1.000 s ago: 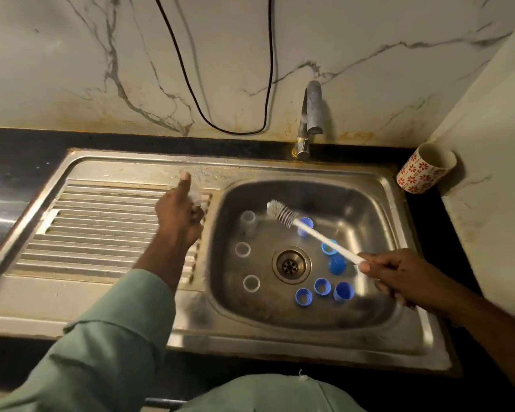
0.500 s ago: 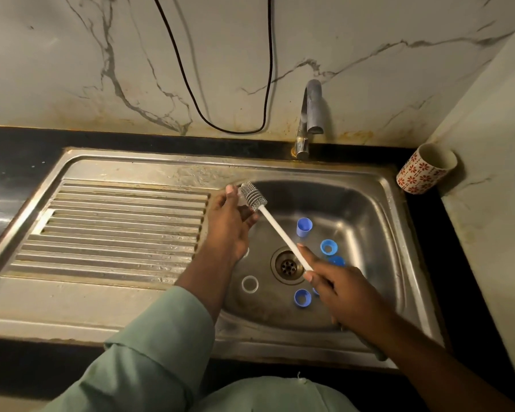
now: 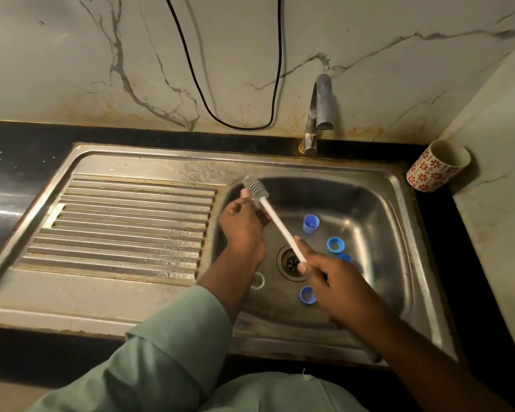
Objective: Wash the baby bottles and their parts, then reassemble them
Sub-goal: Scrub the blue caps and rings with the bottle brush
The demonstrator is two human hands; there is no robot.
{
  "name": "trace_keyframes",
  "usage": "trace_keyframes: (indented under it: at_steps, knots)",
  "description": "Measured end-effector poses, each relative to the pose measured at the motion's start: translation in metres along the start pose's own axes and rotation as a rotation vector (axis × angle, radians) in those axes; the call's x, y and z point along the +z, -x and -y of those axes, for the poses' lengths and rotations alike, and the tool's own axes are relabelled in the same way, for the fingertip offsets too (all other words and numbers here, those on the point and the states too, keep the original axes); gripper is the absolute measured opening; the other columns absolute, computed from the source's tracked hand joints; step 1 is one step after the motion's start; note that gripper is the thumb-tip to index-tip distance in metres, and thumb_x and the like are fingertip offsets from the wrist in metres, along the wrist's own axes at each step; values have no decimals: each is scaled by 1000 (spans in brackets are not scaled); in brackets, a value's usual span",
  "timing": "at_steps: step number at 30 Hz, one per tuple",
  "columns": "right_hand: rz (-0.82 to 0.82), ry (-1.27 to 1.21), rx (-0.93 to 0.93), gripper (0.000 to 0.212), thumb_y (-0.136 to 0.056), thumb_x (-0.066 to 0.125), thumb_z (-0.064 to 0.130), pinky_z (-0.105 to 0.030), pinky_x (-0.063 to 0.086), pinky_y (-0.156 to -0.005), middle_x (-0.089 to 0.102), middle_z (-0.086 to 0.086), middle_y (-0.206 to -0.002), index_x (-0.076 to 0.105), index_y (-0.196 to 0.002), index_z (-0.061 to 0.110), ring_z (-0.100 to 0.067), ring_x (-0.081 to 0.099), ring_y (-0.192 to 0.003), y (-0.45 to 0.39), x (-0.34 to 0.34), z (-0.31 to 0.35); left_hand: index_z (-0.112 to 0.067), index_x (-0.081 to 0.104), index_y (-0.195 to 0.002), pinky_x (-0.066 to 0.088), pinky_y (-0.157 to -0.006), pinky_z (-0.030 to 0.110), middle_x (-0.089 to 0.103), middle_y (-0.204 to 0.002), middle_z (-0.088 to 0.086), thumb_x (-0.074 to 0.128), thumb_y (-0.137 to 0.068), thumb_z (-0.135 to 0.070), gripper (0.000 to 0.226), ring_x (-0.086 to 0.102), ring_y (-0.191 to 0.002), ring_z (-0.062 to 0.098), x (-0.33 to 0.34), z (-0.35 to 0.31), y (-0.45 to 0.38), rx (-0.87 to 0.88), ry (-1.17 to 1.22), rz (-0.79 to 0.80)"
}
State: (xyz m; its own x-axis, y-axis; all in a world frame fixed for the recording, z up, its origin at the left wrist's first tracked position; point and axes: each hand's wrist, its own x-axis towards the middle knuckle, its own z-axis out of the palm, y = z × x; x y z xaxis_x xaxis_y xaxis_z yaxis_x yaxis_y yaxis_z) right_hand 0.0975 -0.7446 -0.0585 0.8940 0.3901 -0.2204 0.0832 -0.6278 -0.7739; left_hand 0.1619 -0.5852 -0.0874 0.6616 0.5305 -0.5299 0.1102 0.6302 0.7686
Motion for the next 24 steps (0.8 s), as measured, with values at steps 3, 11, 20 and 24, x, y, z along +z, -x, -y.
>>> trace_keyframes:
  at_steps: [3,11,20,24]
  knots:
    - [-40,7,19,43,-99,50,23,-11,36,-45,44,10,-54,46,-140,37,7,48,-46,-9,-2,2,3,63,-109,60,-74,37,68,-84,14,55,-103,-15,21,68,-77,23,3,8,7,-7,8,44]
    - [-1,-8,76,42,-100,46,28,-12,35,-41,49,9,-64,43,-140,43,6,48,-44,-3,1,1,4,59,-116,59,-64,29,70,-89,14,48,-100,6,20,70,-75,23,1,2,2,-120,187,12]
    - [7,-3,87,40,-100,46,27,-11,33,-40,49,8,-52,47,-138,40,5,47,-40,3,-16,7,0,65,-108,58,-66,26,66,-87,14,53,-100,-1,14,68,-72,18,9,-1,7,-119,227,81]
    - [18,-19,77,42,-99,48,27,-10,36,-42,47,8,-51,45,-139,42,7,49,-42,16,-15,9,-1,64,-116,59,-70,28,66,-91,13,53,-101,0,19,66,-77,18,7,-7,-2,-107,214,66]
